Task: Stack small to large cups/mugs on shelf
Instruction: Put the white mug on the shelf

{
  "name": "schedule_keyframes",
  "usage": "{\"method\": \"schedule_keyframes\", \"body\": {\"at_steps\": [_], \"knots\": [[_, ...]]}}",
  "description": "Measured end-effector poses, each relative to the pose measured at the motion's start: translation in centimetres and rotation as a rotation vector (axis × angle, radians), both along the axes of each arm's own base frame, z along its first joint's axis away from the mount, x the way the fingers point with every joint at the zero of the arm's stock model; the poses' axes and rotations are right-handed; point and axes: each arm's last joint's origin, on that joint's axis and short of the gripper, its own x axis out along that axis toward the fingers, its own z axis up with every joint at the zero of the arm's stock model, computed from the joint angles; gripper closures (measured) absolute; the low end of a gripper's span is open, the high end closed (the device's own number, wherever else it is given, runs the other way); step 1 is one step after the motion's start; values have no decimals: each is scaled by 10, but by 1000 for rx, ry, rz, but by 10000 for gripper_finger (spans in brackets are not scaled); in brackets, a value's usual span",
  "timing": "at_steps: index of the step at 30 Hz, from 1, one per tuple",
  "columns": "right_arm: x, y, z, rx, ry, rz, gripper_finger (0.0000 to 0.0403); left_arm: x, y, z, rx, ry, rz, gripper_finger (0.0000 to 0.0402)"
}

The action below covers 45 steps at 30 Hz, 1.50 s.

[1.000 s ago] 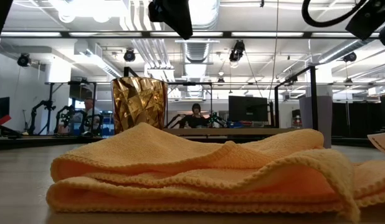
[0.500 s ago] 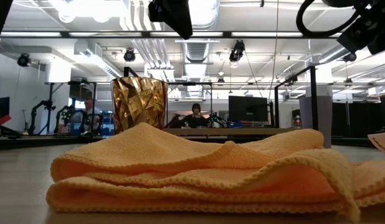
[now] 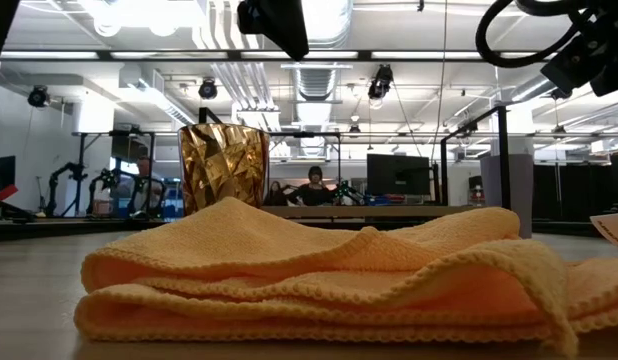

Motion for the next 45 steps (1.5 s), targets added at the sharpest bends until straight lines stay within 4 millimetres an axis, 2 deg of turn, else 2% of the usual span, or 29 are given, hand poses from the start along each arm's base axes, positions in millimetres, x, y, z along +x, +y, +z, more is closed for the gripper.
{"method": "schedule_keyframes", "body": {"at_steps": [3, 8, 11, 16, 21, 26, 32, 38, 41, 45], "knots": [[0, 0, 0, 1, -1, 2, 389, -3, 0, 3, -1, -9, 0, 324], [2, 1, 4, -6, -27, 8, 393, -10, 0, 12, -4, -34, 2, 324], [8, 2, 13, 4, -67, 7, 393, -17, 1, 20, -7, -58, 4, 324], [21, 2, 44, -59, -200, 25, 394, -30, 2, 34, -10, -99, 8, 324], [36, -9, 89, -204, -385, 94, 394, -43, 1, 46, -28, -145, 26, 324], [59, -41, 133, -344, -584, 120, 394, -52, 1, 55, -45, -181, 45, 324], [74, -102, 167, -426, -643, 108, 394, -58, -3, 57, -46, -171, 31, 324], [83, -159, 181, -408, -694, 27, 394, -62, -2, 48, -4, -84, 54, 324], [91, -178, 183, -381, -721, 10, 394, -61, 1, 40, 35, -55, 79, 324], [112, -196, 171, -321, -693, 17, 394, -59, 4, 30, 40, -20, 97, 324]]}}
